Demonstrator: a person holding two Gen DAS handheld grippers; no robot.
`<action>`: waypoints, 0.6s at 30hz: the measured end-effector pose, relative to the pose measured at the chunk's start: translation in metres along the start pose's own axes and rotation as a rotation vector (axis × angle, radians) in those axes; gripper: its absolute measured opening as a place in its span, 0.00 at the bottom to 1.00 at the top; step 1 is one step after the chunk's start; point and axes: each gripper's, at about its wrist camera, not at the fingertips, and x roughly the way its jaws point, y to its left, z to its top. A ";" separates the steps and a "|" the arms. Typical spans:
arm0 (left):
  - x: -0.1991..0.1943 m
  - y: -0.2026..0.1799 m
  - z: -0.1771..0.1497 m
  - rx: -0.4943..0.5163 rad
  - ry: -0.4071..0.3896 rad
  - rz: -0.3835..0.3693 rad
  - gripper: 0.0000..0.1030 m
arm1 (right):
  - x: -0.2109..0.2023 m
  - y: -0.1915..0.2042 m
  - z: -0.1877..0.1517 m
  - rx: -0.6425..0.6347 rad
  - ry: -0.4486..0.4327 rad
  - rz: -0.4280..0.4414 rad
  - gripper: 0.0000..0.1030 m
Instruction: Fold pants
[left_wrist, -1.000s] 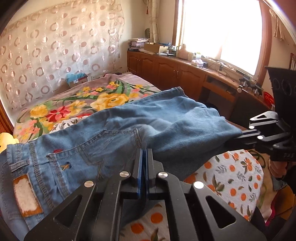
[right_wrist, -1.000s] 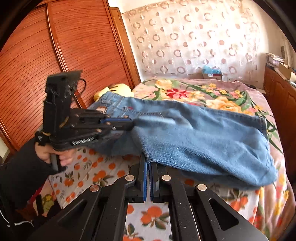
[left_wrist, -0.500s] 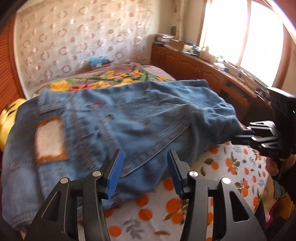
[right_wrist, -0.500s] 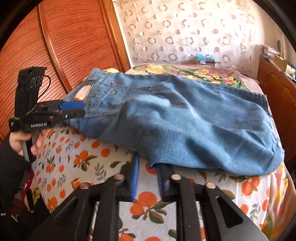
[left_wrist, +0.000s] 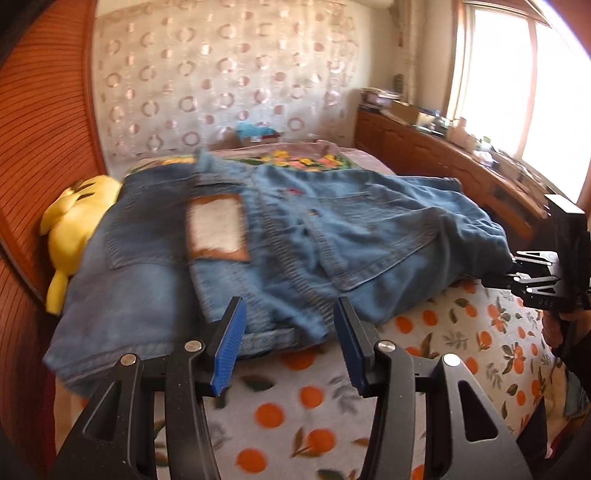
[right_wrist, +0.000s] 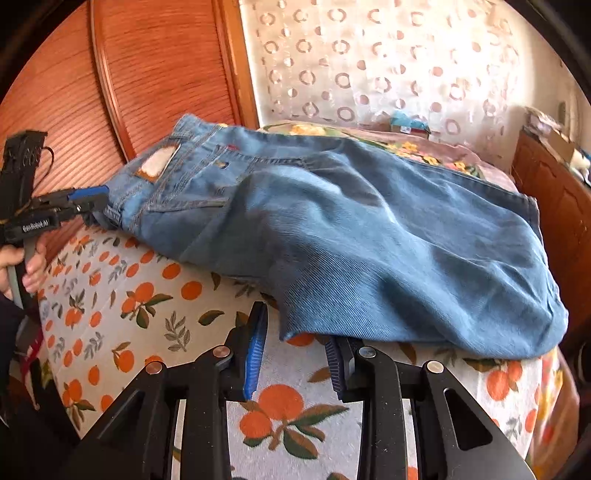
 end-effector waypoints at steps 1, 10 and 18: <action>-0.001 0.004 -0.002 -0.006 0.000 0.014 0.49 | 0.005 0.001 -0.001 -0.006 0.011 -0.004 0.28; 0.011 0.016 -0.018 -0.007 0.023 0.062 0.49 | -0.006 -0.003 0.007 0.045 -0.013 0.069 0.07; 0.025 0.024 -0.009 -0.038 0.011 0.077 0.31 | -0.022 -0.007 0.008 0.050 -0.036 0.070 0.07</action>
